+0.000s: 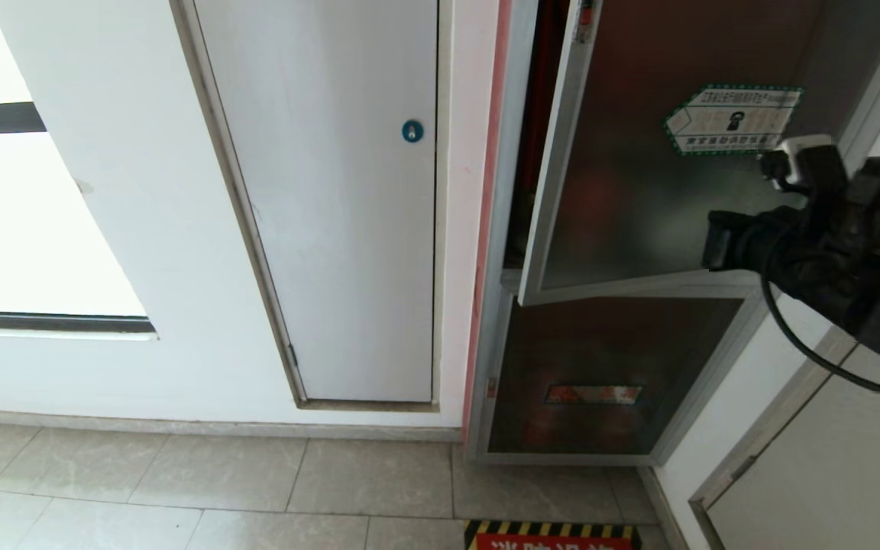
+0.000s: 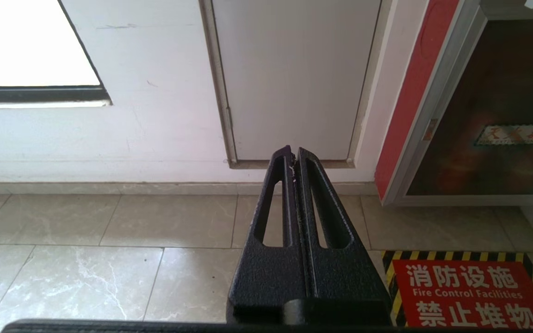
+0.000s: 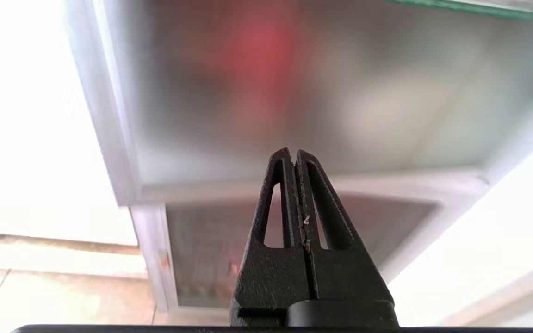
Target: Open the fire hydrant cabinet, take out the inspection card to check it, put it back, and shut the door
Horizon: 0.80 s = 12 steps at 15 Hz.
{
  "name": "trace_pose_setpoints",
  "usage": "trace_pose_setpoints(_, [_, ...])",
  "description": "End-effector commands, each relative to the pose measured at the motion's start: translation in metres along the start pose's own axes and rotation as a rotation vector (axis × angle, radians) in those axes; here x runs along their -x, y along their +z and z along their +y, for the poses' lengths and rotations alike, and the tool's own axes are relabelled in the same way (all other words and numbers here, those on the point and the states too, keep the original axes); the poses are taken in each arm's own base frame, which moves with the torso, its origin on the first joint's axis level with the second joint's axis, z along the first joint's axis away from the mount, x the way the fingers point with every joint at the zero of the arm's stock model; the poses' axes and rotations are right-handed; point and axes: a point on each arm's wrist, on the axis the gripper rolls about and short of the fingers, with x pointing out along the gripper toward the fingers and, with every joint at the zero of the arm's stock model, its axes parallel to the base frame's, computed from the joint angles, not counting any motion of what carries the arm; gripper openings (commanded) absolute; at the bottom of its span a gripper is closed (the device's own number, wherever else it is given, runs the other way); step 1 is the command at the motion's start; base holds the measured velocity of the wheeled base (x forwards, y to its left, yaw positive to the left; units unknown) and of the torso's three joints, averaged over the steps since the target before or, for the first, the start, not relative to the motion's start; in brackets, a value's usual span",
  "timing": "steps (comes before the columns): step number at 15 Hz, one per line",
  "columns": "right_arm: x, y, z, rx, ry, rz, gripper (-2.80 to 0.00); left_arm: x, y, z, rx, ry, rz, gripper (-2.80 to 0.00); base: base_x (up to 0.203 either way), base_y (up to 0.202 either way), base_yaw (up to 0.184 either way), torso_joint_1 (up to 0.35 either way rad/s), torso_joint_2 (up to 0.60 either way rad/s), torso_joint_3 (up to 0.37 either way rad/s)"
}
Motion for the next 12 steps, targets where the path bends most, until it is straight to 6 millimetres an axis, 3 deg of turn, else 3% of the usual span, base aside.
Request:
trace_pose_setpoints(1, [0.08,0.022,-0.014,-0.016,-0.032,-0.111,-2.8,0.0,0.0,0.0,0.0,0.0,0.001,-2.8,0.0,0.0,0.0,0.0,0.0,0.0])
trace_pose_setpoints(7, [0.199,0.023,-0.031,-0.055,-0.083,-0.278,-2.8,0.0,0.0,0.0,0.0,0.0,0.002,-2.8,0.0,0.0,0.0,0.0,0.0,0.0])
trace_pose_setpoints(12, [0.293,-0.002,-0.041,-0.068,-0.103,-0.312,-2.8,0.0,0.0,0.0,0.0,0.0,0.001,-2.8,0.0,0.0,0.0,0.0,0.0,0.0])
